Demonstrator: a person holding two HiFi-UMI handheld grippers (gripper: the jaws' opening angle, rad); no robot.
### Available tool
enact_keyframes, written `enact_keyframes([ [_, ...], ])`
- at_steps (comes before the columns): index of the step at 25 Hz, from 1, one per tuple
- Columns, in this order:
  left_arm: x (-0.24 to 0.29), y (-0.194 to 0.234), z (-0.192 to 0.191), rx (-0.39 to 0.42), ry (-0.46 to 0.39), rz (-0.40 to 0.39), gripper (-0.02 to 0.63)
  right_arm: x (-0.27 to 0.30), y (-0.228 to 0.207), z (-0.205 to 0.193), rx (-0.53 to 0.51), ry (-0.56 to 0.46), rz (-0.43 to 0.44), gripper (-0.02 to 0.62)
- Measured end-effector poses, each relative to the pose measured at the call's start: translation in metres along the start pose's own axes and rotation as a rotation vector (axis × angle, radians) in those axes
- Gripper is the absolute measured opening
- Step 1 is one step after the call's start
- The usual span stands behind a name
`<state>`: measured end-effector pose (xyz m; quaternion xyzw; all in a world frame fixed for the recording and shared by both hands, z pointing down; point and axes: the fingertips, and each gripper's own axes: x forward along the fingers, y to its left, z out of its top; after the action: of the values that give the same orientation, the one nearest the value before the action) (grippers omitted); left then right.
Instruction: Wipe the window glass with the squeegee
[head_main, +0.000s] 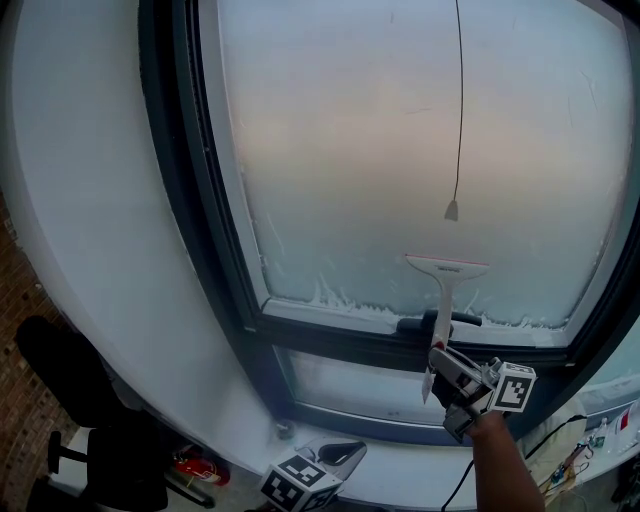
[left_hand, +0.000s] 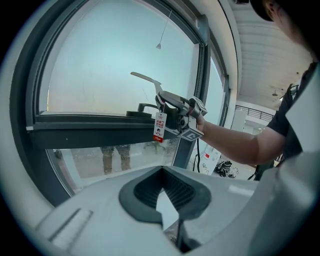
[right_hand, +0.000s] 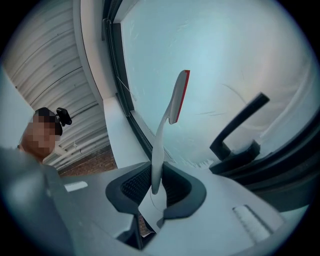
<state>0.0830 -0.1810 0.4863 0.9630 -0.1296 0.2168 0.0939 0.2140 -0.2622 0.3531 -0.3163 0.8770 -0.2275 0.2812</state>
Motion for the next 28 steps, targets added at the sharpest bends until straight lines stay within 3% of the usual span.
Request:
enact_keyframes([
  [15,0.013,-0.015,0.006,-0.014,0.024,-0.020,0.000,-0.037,-0.030,-0.050,0.095,0.016,-0.083,0.086],
  [28,0.030,-0.029,0.011,-0.013,0.021,-0.029,0.000,-0.050,-0.032,-0.069,0.154,0.024,-0.073,0.086],
])
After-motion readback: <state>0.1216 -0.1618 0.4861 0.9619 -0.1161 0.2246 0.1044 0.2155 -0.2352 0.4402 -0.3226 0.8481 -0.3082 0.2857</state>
